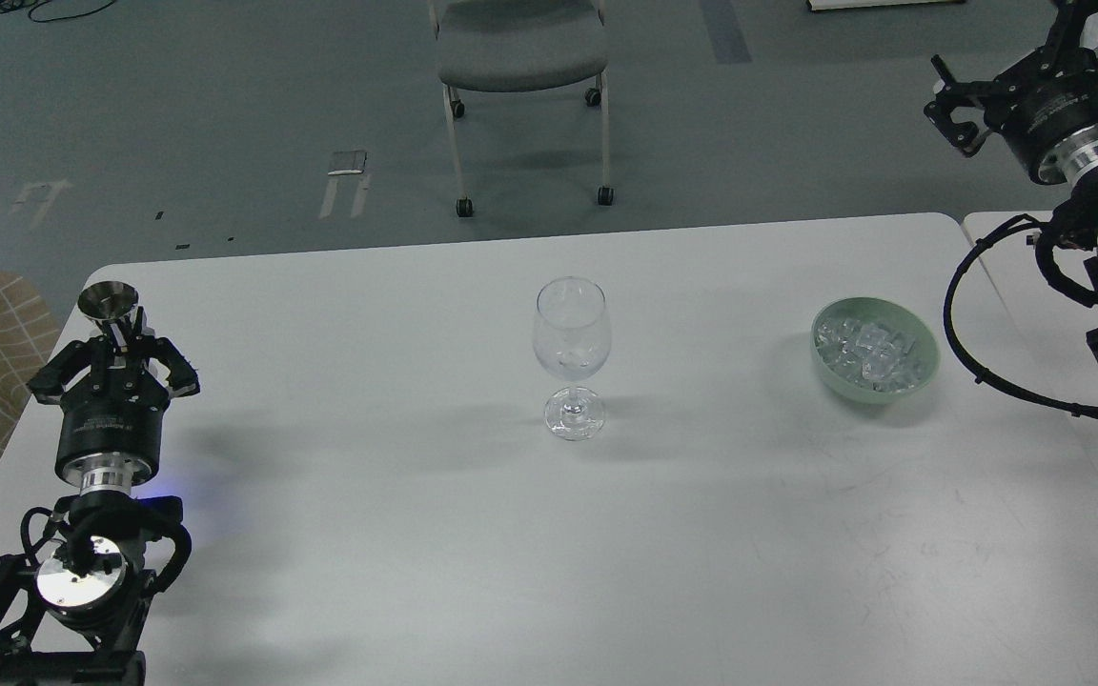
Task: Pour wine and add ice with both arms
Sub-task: 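Carry the jigger with the left gripper toward the wine glass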
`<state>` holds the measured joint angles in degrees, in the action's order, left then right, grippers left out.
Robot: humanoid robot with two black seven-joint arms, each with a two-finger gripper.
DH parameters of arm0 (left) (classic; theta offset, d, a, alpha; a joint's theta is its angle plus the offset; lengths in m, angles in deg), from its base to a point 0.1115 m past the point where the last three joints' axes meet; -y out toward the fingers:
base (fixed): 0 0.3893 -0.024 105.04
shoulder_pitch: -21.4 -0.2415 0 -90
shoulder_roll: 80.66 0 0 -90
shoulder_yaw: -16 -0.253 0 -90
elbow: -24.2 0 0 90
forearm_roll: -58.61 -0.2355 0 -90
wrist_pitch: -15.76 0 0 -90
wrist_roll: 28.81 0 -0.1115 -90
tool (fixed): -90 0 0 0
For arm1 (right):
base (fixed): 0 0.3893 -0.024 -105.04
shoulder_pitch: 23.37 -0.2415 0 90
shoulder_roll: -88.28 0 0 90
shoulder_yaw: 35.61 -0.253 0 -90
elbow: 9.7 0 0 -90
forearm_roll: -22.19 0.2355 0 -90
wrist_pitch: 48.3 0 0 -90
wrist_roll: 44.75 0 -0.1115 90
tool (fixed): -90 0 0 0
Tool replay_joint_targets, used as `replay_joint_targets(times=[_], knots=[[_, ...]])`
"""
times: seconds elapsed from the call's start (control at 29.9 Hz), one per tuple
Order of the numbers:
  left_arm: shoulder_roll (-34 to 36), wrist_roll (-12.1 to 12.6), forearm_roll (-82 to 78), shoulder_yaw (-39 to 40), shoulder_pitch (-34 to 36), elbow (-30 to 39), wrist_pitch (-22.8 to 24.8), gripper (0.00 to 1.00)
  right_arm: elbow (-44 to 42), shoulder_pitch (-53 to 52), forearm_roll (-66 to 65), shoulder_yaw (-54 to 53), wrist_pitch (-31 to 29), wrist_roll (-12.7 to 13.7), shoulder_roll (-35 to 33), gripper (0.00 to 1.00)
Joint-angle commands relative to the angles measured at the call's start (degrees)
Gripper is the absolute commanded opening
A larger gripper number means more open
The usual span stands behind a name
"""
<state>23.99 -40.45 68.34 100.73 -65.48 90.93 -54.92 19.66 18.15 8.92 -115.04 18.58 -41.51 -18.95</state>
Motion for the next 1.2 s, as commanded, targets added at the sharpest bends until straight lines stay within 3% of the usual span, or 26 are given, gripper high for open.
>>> replay_joint_targets(times=[0.0,0.2,0.37,0.53,1.17], knots=[[0.64,0.04,-0.32,-0.79,-0.31,3.13,-0.6,0.0,0.0,0.13,0.0,0.07,0.0,0.0,0.01,1.0],[1.87,1.0,-0.24,-3.34,0.66,5.6,-2.62,0.0,-0.17,-0.39,0.0,0.07,0.09,-0.08,0.1,1.0],[3.28,3.2,-0.15,-4.4,2.24,6.39,-5.26,0.0,-0.26,-0.57,0.0,0.07,0.09,-0.08,0.1,1.0],[3.46,7.85,-0.15,-4.75,2.59,8.32,-6.67,0.0,0.09,0.31,0.0,0.07,0.09,0.0,0.01,1.0],[-0.76,11.29,-0.24,-19.07,16.83,7.53,-9.48,0.0,0.26,0.58,0.0,0.07,0.0,0.0,-0.43,1.0]])
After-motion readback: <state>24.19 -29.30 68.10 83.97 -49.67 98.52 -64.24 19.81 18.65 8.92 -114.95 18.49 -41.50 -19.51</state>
